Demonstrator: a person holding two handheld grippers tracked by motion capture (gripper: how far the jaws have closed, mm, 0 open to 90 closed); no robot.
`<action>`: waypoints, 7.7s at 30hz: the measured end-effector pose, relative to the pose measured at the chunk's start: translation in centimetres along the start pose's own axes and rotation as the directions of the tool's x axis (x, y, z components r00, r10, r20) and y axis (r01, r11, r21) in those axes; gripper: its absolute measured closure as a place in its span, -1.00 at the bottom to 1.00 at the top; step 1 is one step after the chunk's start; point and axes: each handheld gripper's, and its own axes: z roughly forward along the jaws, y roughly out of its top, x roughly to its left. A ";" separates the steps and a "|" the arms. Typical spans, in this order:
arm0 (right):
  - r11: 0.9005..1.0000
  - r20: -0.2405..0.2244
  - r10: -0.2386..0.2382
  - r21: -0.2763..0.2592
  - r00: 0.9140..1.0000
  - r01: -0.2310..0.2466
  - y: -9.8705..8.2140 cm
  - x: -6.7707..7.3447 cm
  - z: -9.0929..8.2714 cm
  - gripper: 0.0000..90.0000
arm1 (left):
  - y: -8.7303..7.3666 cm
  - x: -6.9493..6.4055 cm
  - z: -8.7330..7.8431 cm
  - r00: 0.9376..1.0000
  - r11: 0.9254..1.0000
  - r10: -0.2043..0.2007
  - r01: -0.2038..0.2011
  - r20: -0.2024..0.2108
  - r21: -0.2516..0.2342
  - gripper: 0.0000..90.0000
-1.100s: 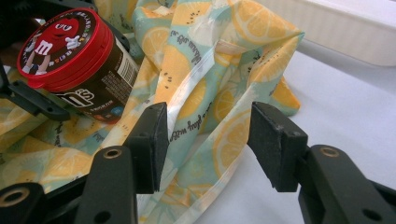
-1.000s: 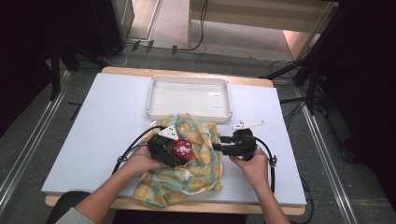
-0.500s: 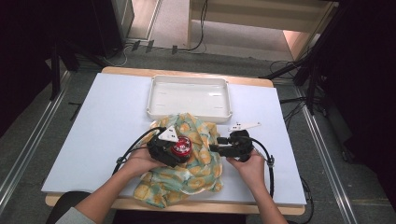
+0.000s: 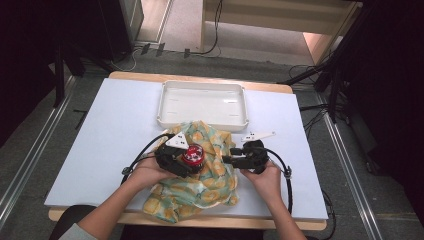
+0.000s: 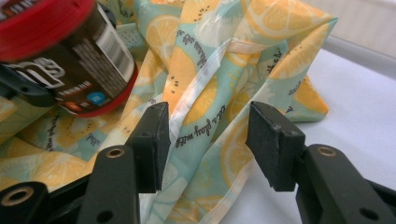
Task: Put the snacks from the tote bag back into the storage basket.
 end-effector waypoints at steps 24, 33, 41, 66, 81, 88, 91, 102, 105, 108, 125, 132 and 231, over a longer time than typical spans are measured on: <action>1.000 0.004 -0.016 0.005 1.000 0.016 -0.1 0.1 0.2 0.11 | 1.6 0.2 -3.5 0.997 0.997 -0.079 0.079 -0.001 -0.008 -0.44; 0.999 0.008 -0.038 -0.017 0.999 0.038 0.1 0.6 -0.5 0.18 | 1.6 0.8 -4.8 0.994 0.994 -0.106 0.106 -0.034 0.000 -0.44; 0.998 0.022 -0.049 -0.031 0.999 0.050 -0.3 0.9 -1.2 0.13 | 1.9 0.9 -6.0 0.991 0.992 -0.123 0.122 -0.044 -0.011 -0.43; 0.999 0.011 -0.037 -0.031 0.999 0.038 -1.1 0.9 -1.8 0.12 | 1.0 2.5 -9.5 0.976 0.984 -0.180 0.177 -0.125 -0.034 -0.43; 0.998 0.023 -0.052 -0.046 0.998 0.053 -0.9 1.1 -1.5 0.13 | 0.7 4.6 -10.8 0.958 0.973 -0.229 0.219 -0.173 -0.073 -0.43; 0.996 0.022 -0.056 -0.069 0.998 0.058 -0.7 1.1 -1.4 0.14 | 1.0 5.9 -10.5 0.956 0.975 -0.222 0.215 -0.191 -0.053 -0.43; 0.996 0.023 -0.056 -0.066 0.998 0.057 -0.7 1.1 -1.3 0.14 | 1.2 6.3 -10.4 0.956 0.975 -0.224 0.218 -0.190 -0.049 -0.43; 0.998 -0.002 -0.056 -0.022 0.998 0.056 -0.7 1.2 -0.6 0.13 | 2.7 8.4 -9.2 0.949 0.970 -0.242 0.237 -0.202 -0.047 -0.43; 0.998 -0.006 -0.057 -0.015 0.998 0.057 -0.7 1.3 -0.4 0.13 | 3.1 8.7 -9.1 0.951 0.974 -0.226 0.224 -0.213 -0.032 -0.43; 0.998 -0.015 -0.063 -0.006 0.998 0.063 -0.7 1.4 -0.3 0.13 | 3.8 9.3 -8.9 0.952 0.974 -0.226 0.225 -0.208 -0.029 -0.43; 0.997 -0.032 -0.073 -0.007 0.997 0.073 -0.7 2.0 0.0 0.13 | 6.3 12.7 -7.8 0.958 0.982 -0.189 0.188 -0.214 -0.026 -0.43; 0.997 -0.028 -0.075 -0.017 0.997 0.075 -0.7 2.1 -0.1 0.14 | 6.8 14.2 -6.3 0.958 0.981 -0.194 0.195 -0.210 -0.014 -0.43; 0.999 -0.012 -0.049 -0.020 0.999 0.048 -1.3 1.9 -0.2 0.14 | 3.6 16.9 -4.4 0.944 0.956 -0.286 0.293 -0.162 0.020 -0.41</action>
